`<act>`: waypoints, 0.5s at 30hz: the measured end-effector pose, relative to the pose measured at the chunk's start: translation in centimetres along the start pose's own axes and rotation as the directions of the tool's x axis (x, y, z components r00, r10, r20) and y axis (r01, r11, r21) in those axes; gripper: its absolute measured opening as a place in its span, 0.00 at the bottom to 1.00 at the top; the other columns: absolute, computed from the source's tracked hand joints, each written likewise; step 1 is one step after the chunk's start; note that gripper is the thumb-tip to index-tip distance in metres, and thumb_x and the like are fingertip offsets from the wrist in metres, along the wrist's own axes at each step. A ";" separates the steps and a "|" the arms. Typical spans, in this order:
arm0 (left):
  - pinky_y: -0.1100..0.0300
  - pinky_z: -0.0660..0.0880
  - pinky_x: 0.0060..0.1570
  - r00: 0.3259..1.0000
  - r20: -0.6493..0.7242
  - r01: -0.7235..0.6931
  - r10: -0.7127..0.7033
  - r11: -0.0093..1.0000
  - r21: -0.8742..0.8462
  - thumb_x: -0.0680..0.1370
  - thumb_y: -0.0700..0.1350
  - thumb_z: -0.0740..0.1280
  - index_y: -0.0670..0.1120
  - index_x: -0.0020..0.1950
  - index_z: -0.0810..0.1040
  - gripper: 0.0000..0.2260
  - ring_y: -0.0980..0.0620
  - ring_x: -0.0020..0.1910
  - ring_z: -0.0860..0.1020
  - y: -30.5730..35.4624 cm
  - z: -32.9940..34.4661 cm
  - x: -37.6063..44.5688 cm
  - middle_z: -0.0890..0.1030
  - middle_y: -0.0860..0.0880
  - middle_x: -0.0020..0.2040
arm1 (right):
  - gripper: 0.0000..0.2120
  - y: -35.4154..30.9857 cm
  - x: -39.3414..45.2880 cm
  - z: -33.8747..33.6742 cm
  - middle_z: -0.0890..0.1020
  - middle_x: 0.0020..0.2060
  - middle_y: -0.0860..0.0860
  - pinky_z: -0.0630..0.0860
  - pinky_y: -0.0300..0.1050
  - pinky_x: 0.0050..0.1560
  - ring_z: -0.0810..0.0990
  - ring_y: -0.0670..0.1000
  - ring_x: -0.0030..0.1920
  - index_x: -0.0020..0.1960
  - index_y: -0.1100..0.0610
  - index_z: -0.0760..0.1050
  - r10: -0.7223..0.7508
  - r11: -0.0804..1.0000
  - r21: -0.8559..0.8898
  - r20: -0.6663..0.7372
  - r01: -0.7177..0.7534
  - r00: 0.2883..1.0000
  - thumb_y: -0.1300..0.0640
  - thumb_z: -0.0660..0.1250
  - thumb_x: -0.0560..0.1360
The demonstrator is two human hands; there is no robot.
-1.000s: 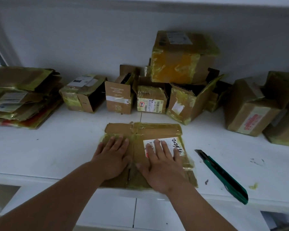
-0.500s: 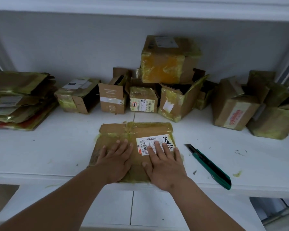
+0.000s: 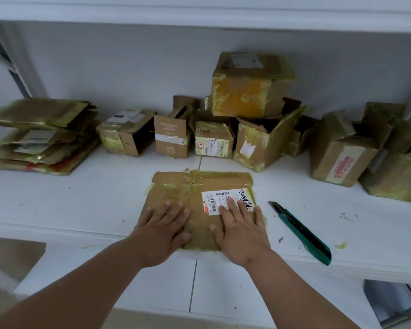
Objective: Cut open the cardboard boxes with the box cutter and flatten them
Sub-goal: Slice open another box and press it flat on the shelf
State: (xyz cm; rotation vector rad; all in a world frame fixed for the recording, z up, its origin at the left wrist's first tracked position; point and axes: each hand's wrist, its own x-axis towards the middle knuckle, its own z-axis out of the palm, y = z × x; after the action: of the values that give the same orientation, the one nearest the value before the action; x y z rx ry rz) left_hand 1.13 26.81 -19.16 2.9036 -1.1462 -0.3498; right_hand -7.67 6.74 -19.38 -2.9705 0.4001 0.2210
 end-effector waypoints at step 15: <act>0.50 0.44 0.77 0.998 0.043 -0.050 0.050 0.999 0.004 0.79 0.62 0.60 0.56 0.80 0.44 0.36 0.53 0.79 0.39 0.4 -0.8 -2.2 0.42 0.57 0.80 | 0.29 1.9 -2.4 -1.1 0.47 0.81 0.47 0.39 0.58 0.77 0.41 0.52 0.80 0.79 0.43 0.55 0.017 0.974 0.225 0.002 -0.017 1.000 0.39 0.55 0.80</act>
State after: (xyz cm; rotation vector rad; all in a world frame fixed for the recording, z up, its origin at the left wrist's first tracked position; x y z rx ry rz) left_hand -0.58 27.92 -17.87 2.8792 -1.2249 -0.4114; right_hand -10.30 5.35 -18.12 -2.7452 0.4198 0.1655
